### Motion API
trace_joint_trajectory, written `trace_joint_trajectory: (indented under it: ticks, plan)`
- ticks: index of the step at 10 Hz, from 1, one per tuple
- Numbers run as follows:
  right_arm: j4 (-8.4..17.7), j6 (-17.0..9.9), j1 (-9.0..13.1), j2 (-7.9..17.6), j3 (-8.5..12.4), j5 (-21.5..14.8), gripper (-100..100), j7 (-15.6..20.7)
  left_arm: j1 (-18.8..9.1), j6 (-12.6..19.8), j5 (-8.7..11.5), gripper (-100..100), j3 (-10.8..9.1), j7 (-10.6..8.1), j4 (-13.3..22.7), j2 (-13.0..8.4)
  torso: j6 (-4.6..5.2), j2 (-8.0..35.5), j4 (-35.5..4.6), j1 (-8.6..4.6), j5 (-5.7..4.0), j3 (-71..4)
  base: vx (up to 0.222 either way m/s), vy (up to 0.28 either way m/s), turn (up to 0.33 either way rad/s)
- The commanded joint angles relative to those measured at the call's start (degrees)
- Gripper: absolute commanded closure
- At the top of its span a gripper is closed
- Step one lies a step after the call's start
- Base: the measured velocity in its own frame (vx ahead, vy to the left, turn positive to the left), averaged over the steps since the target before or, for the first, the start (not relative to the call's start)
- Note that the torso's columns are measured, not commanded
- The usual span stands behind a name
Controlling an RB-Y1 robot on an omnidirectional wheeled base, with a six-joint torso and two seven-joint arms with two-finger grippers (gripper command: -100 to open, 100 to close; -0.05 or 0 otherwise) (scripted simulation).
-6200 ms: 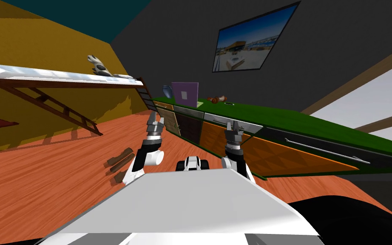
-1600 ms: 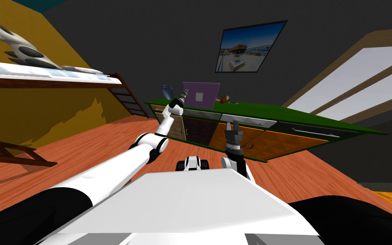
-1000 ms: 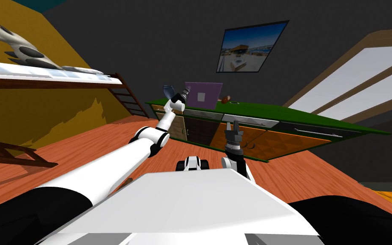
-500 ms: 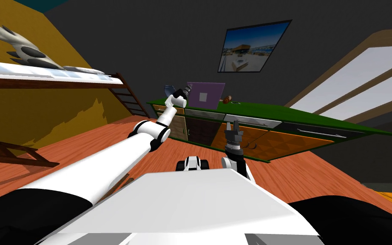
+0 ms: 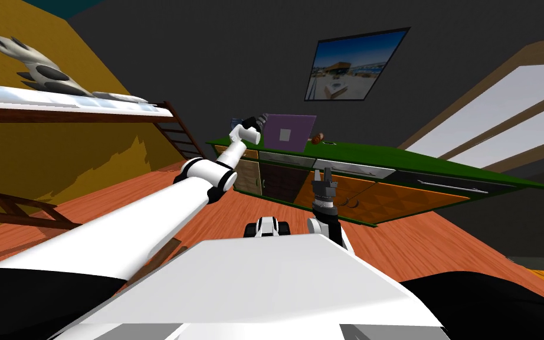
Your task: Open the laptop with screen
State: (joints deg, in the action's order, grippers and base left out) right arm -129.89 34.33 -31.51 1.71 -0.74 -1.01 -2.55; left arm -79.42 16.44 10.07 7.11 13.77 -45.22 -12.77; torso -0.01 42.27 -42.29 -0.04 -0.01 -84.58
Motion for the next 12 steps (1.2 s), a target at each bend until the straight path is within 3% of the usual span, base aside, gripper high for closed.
trace_joint_trajectory:
  ticks: [1, 3, 4, 6, 7, 8, 12]
  plan:
    - [0.0, 0.0, 0.0, 0.0, 0.0, 0.0, 0, 0.0, -3.1, 0.6, -0.1, -100, 0.68, -0.1, 3.3, -0.4, 0.0, 0.0, 0.0, 0.04, 0.02, 0.0, 0.008, 0.026, 0.017]
    - [0.0, 0.0, 0.0, 0.0, 0.0, 0.0, 0, 0.0, -3.3, 0.5, -0.1, -100, 0.74, -0.1, 3.7, -0.4, 0.01, 0.0, 0.0, 0.04, 0.01, 0.0, 0.003, 0.016, 0.009]
    - [0.0, 0.0, 0.0, 0.0, 0.0, 0.0, 0, 0.0, -0.6, 1.5, 2.3, -100, -0.64, -2.67, 1.0, -3.2, 0.01, 0.0, 0.0, 0.0, 0.01, 0.0, 0.044, -0.075, -0.212]
    - [0.0, 0.0, 0.0, 0.0, 0.0, 0.0, 0, 0.0, -0.2, 1.5, 2.3, -100, -0.64, -2.67, 3.7, -6.5, 0.0, -0.1, 0.1, -0.18, -0.06, -0.1, 0.037, -0.077, -0.049]
    - [0.0, 0.0, 0.0, 0.0, 0.0, 0.0, 0, 0.0, -0.2, 1.1, 2.3, -100, -0.64, -2.67, 5.4, -6.8, -0.09, -0.1, 0.1, 0.17, 0.07, -0.1, 0.005, -0.025, 0.033]
    - [0.0, 0.0, 0.0, 0.0, 0.0, 0.0, 0, 0.0, 2.0, 1.5, 2.3, -100, -0.64, -2.67, 3.2, -6.8, -0.03, -0.1, 0.1, 0.32, 0.12, 0.0, 0.0, 0.0, 0.0]
    - [0.0, 0.0, 0.0, 0.0, 0.0, 0.0, 0, 0.0, 2.5, 1.5, 2.3, -100, -0.64, -2.67, -2.4, -6.8, 0.01, 0.1, 0.0, -0.03, -0.01, 0.0, 0.0, 0.008, -0.002]
